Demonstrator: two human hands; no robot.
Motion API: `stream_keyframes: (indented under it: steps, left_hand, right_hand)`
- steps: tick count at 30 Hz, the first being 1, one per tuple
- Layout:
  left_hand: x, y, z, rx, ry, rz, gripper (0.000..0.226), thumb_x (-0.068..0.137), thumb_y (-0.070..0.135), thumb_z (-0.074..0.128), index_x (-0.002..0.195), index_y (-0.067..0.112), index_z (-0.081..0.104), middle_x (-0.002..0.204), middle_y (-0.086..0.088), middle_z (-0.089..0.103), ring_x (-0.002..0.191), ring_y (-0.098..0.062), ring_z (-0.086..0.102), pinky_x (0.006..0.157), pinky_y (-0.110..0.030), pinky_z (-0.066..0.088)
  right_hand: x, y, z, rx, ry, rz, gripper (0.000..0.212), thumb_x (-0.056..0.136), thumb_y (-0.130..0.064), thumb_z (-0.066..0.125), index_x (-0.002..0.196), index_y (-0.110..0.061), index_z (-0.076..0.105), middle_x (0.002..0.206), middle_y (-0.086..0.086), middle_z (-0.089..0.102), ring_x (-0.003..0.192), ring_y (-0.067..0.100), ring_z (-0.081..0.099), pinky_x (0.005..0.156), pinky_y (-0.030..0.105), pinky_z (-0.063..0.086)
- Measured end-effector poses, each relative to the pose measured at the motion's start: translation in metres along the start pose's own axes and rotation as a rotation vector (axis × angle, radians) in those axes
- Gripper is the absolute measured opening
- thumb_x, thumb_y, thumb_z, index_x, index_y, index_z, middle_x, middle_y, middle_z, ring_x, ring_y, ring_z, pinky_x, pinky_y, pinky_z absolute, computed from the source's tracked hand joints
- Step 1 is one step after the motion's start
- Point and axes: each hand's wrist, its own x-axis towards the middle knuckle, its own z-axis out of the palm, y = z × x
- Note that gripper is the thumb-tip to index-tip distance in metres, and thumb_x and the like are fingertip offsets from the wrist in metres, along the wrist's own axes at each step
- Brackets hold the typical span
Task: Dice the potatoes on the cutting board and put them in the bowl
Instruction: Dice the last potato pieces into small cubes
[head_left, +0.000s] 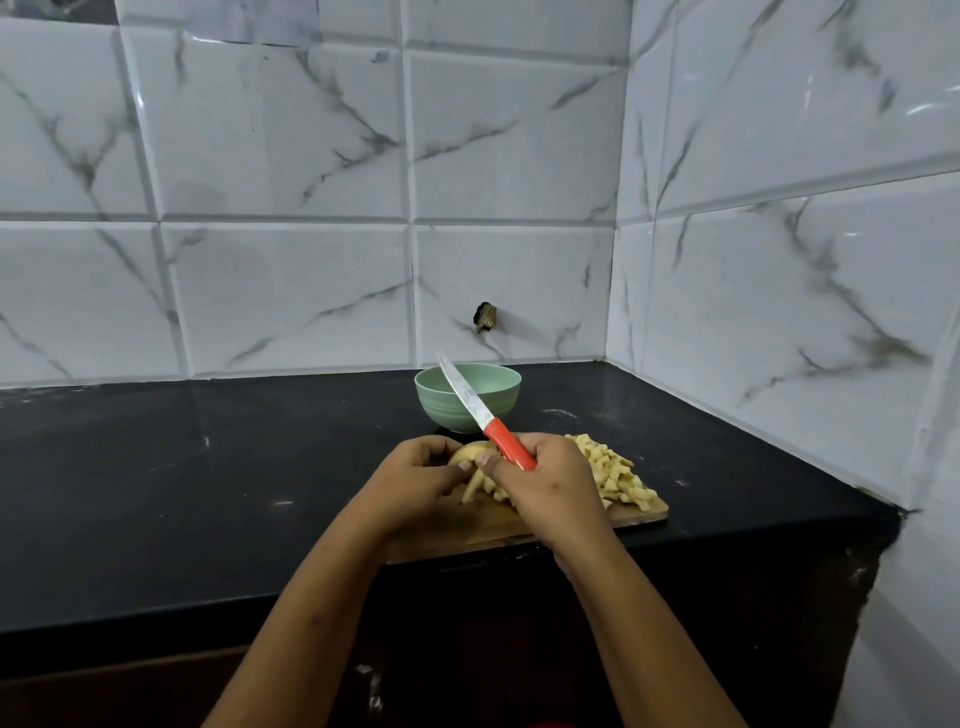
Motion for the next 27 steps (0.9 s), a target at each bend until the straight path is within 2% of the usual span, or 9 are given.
stream_keyframes:
  steps: [2, 5, 7, 10, 12, 14, 20, 23, 27]
  left_hand:
    - [-0.004, 0.002, 0.000, -0.046, -0.018, 0.003, 0.012, 0.094, 0.009, 0.055, 0.093, 0.011, 0.066, 0.075, 0.003, 0.065, 0.065, -0.005, 0.051, 0.059, -0.014, 0.040]
    - [-0.002, 0.000, -0.003, -0.094, -0.006, -0.049, 0.014, 0.095, 0.009, 0.054, 0.089, 0.011, 0.067, 0.071, 0.005, 0.065, 0.065, -0.007, 0.051, 0.062, -0.018, 0.041]
    - [0.004, -0.005, -0.004, 0.117, 0.106, -0.108, 0.012, 0.094, 0.020, 0.056, 0.097, 0.020, 0.068, 0.081, 0.008, 0.068, 0.079, -0.010, 0.057, 0.078, -0.028, 0.047]
    - [0.002, -0.006, 0.005, 0.576, 0.283, -0.152, 0.024, 0.094, 0.034, 0.052, 0.116, 0.031, 0.061, 0.115, 0.007, 0.063, 0.112, -0.019, 0.054, 0.101, -0.040, 0.037]
    - [-0.003, -0.004, 0.013, 0.690, 0.318, -0.112, 0.030, 0.096, 0.035, 0.047, 0.125, 0.031, 0.056, 0.127, 0.004, 0.057, 0.118, -0.020, 0.050, 0.099, -0.039, 0.032]
    - [-0.002, -0.004, 0.013, 0.735, 0.309, -0.079, 0.031, 0.097, 0.036, 0.045, 0.126, 0.033, 0.057, 0.129, 0.004, 0.056, 0.118, -0.020, 0.050, 0.096, -0.038, 0.033]
    - [0.002, -0.009, 0.009, 0.768, 0.140, -0.087, 0.028, 0.097, 0.045, 0.045, 0.120, 0.045, 0.061, 0.131, 0.004, 0.050, 0.122, -0.021, 0.046, 0.095, -0.042, 0.033]
    - [0.002, -0.011, 0.009, 0.759, 0.191, -0.070, 0.025, 0.096, 0.041, 0.049, 0.116, 0.045, 0.062, 0.129, 0.005, 0.054, 0.119, -0.020, 0.048, 0.094, -0.041, 0.033]
    - [-0.002, -0.011, 0.010, 0.773, 0.291, -0.047, 0.022, 0.094, 0.042, 0.053, 0.113, 0.042, 0.064, 0.123, 0.009, 0.058, 0.114, -0.016, 0.051, 0.089, -0.036, 0.033]
  right_hand:
    - [0.004, 0.000, 0.004, 0.030, 0.010, 0.028, 0.023, 0.084, -0.027, 0.071, 0.076, -0.006, 0.066, 0.054, -0.005, 0.049, 0.053, 0.010, 0.047, 0.056, 0.027, 0.040]
    - [0.006, 0.000, 0.004, 0.046, -0.003, 0.074, 0.018, 0.087, -0.024, 0.068, 0.073, -0.013, 0.065, 0.046, -0.011, 0.049, 0.048, 0.004, 0.047, 0.054, 0.022, 0.039]
    - [0.005, 0.001, 0.006, -0.094, 0.027, 0.038, 0.013, 0.090, -0.027, 0.064, 0.080, -0.020, 0.065, 0.056, -0.012, 0.054, 0.055, 0.006, 0.051, 0.054, 0.023, 0.038]
    - [-0.005, -0.001, 0.018, -0.461, 0.151, -0.057, 0.016, 0.096, -0.036, 0.052, 0.100, -0.022, 0.059, 0.082, -0.006, 0.059, 0.075, 0.015, 0.058, 0.060, 0.027, 0.042]
    - [-0.010, -0.001, 0.025, -0.488, 0.181, -0.075, 0.020, 0.098, -0.037, 0.047, 0.106, -0.021, 0.056, 0.088, -0.003, 0.060, 0.081, 0.018, 0.059, 0.062, 0.027, 0.040]
    - [-0.009, 0.001, 0.026, -0.438, 0.198, -0.066, 0.020, 0.098, -0.037, 0.047, 0.104, -0.021, 0.056, 0.084, -0.004, 0.058, 0.076, 0.017, 0.055, 0.057, 0.027, 0.036]
    - [-0.005, 0.002, 0.019, -0.374, 0.190, -0.091, 0.021, 0.098, -0.039, 0.048, 0.103, -0.020, 0.057, 0.082, -0.003, 0.058, 0.079, 0.019, 0.059, 0.064, 0.033, 0.048]
    - [-0.008, 0.001, 0.015, -0.392, 0.161, -0.113, 0.024, 0.099, -0.040, 0.045, 0.106, -0.020, 0.057, 0.084, -0.002, 0.060, 0.077, 0.018, 0.060, 0.065, 0.035, 0.050]
    - [-0.018, 0.001, 0.007, -0.417, 0.095, -0.123, 0.026, 0.101, -0.039, 0.039, 0.115, -0.023, 0.054, 0.081, -0.006, 0.058, 0.070, 0.013, 0.056, 0.058, 0.031, 0.045]
